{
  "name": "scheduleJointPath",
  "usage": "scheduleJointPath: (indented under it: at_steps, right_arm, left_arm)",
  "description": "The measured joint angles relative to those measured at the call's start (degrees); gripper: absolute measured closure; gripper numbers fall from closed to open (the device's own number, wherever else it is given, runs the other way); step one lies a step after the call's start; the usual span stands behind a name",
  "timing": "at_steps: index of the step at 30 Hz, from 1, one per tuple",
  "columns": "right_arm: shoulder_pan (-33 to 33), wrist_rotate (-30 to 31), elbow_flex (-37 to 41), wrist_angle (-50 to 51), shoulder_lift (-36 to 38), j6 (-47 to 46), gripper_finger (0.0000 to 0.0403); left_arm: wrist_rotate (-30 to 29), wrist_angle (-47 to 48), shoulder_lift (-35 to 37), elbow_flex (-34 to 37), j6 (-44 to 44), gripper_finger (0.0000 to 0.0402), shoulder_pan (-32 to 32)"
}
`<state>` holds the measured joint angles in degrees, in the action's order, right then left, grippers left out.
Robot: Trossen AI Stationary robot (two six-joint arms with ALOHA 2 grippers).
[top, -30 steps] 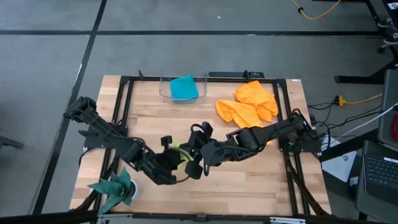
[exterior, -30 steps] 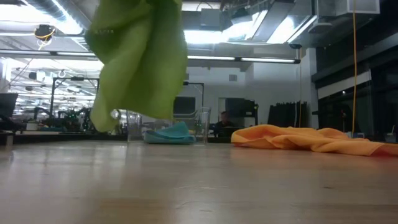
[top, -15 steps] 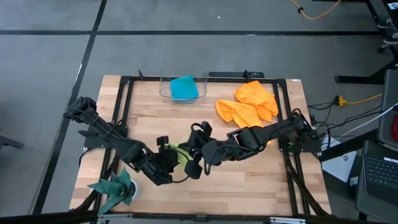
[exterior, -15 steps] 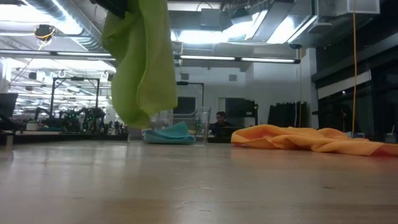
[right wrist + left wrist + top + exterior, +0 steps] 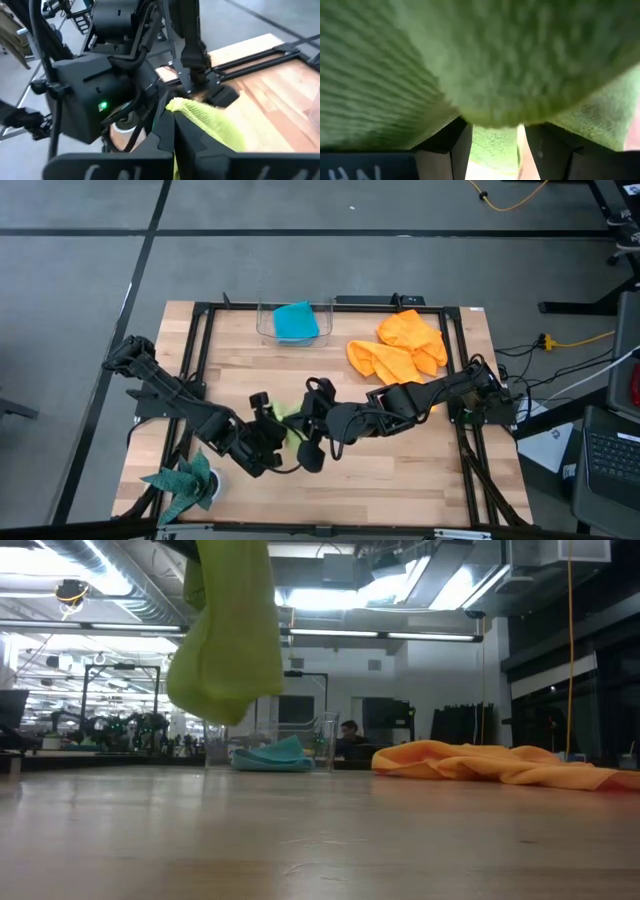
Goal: Fold microfiber towels
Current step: Fold the green microfiber cloth
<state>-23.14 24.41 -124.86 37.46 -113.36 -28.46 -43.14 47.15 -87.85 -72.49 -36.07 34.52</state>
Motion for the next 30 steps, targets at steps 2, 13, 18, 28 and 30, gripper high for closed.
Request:
scheduleJointPath:
  at_steps: [2, 13, 18, 28, 30]
  right_arm:
    - [0.00, -0.46, 0.00, 0.64, 0.00, -1.07, 0.0403]
    - [-0.11, -2.26, 0.00, 3.53, 0.00, -2.79, 0.0403]
    - [-0.13, -3.20, 0.00, 3.55, 0.00, -2.79, 0.0403]
    - [-1.08, -3.77, 0.00, 9.98, 0.00, -5.67, 0.0403]
    - [-1.17, -4.18, 0.00, 12.47, 0.00, -7.20, 0.0403]
  left_arm:
    - [-1.21, 1.00, 0.00, 0.00, -1.43, 0.0229, 0.00]
    - [-5.84, 5.01, -0.02, 0.04, -8.86, 0.0244, 1.10]
    - [-7.05, 5.20, -0.02, 0.04, -9.11, 0.0299, 1.11]
    - [-6.81, 12.95, 0.15, -0.37, -13.57, 0.0400, 2.45]
    - [-6.77, 15.66, 0.17, -1.10, -15.53, 0.0401, 3.15]
